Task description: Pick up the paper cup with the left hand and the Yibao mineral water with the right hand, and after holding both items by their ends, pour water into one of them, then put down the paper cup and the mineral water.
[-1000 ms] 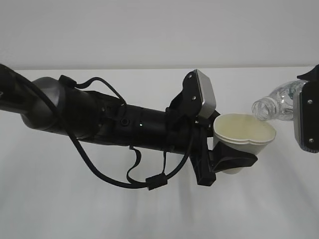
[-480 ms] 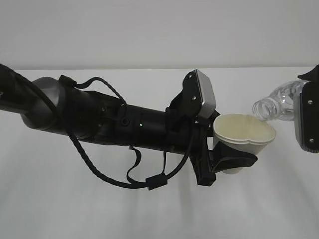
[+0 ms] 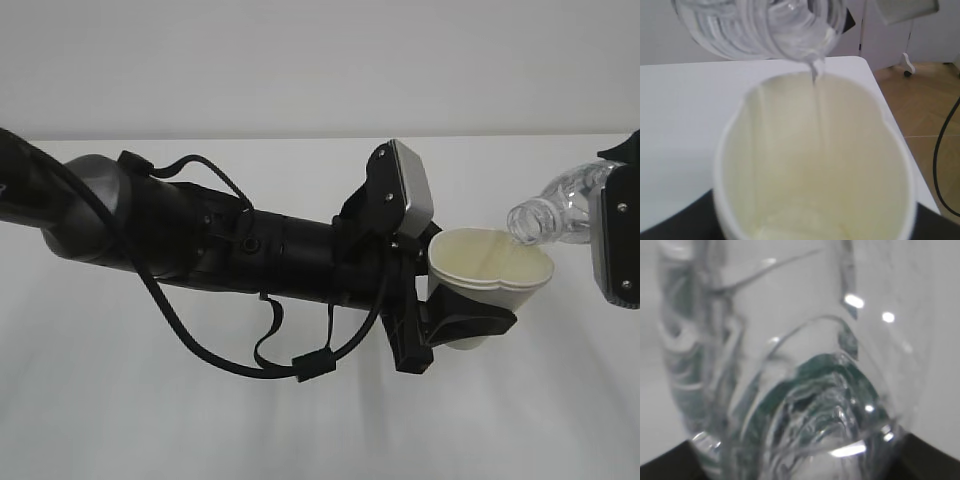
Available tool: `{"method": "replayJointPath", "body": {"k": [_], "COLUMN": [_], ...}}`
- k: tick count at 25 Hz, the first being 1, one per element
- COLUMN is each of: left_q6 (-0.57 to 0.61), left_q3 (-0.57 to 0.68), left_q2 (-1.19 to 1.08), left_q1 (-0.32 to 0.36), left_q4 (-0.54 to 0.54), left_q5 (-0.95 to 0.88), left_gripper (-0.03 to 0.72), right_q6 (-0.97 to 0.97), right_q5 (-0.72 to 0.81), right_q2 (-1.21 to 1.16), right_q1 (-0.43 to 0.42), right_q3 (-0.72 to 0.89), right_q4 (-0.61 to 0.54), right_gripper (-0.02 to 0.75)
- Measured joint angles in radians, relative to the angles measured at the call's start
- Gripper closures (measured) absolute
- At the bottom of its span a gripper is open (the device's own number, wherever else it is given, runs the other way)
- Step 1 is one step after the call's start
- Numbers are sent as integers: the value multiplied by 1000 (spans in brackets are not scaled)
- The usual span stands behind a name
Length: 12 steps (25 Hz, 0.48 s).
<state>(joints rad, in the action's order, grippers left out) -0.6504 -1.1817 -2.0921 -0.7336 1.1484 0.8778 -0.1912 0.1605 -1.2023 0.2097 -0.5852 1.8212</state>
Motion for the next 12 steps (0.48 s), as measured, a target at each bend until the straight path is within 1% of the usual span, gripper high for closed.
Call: {"method": "replayJointPath", "body": {"k": [12], "left_q6": [-2], "left_q3": [0], "left_q2": [0], "left_q1": [0], "left_q4": [0], "left_q5": [0], "left_gripper": [265], "right_q6": [17], "right_q5": [6], "right_q2": [0], "right_q1": [0], "right_q3": [0], "right_q4": [0], "right_gripper": [276]}}
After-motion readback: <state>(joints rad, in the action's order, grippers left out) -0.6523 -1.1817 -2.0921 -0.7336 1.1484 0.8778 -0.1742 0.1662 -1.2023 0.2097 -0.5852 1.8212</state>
